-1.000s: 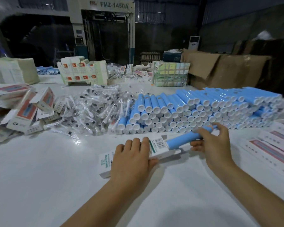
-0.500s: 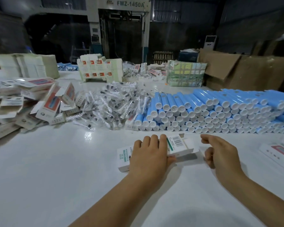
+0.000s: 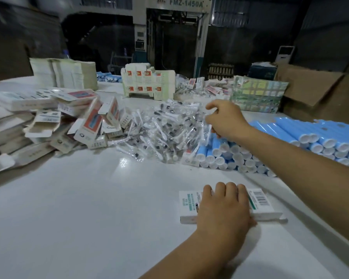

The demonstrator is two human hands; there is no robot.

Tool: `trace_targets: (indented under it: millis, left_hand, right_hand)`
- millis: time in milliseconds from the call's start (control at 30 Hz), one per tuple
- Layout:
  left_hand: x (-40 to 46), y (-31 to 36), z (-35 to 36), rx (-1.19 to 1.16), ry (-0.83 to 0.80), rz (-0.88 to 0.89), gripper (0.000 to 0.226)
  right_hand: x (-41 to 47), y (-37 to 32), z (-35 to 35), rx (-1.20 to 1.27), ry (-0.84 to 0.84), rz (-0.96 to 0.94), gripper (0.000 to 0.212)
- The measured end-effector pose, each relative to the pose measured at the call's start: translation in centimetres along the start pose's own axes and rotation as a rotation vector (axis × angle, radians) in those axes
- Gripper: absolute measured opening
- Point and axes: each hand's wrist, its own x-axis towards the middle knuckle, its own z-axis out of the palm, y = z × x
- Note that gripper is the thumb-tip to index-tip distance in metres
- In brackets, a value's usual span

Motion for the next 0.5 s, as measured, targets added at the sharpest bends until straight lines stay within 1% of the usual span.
trace_targets:
  millis: [67, 133, 167, 200, 233, 300, 367, 433, 500]
  left_hand:
    - [0.1, -0.1, 0.1, 0.000, 0.001, 0.001, 0.061]
    - [0.3, -0.2, 0.2, -0.010, -0.006, -0.004, 0.063]
    - [0.4, -0.2, 0.3, -0.006, -0.006, -0.005, 0.063]
    - [0.4, -0.2, 0.4, -0.002, -0.001, -0.004, 0.062]
    - [0.4, -0.2, 0.5, -0.002, 0.008, 0.001, 0.062]
    - [0.3, -0.3, 0.8, 0.003, 0.012, 0.008, 0.062]
    - [0.1, -0.4, 0.7, 0.026, 0.012, -0.005, 0.063]
    - [0.1, -0.3, 1.0, 0.013, 0.049, 0.001, 0.063]
    - [0.2, -0.3, 1.1, 0.026, 0.057, 0.024, 0.063]
  right_hand:
    - [2.3, -0.3, 2.1, -0.252, -0.059, 0.010, 0.029]
    - [3.7, -0.2, 3.7, -0.468, -0.153, 0.043, 0.018]
    - [4.1, -0.1, 4.3, -0.528, -0.191, 0.060, 0.009]
    - [4.2, -0.1, 4.7, -0.563, -0.215, 0.072, 0.007]
    - [4.5, -0.1, 5.0, -0.586, -0.228, 0.082, 0.015]
    - [4.7, -0.1, 5.0, -0.613, -0.230, 0.082, 0.024]
    - [4.8, -0.2, 4.7, -0.577, -0.202, 0.089, 0.024]
    - [4.6, -0.2, 4.0, -0.486, -0.169, 0.131, 0.021]
    - [4.2, -0.1, 3.1, -0.330, -0.153, 0.181, 0.020]
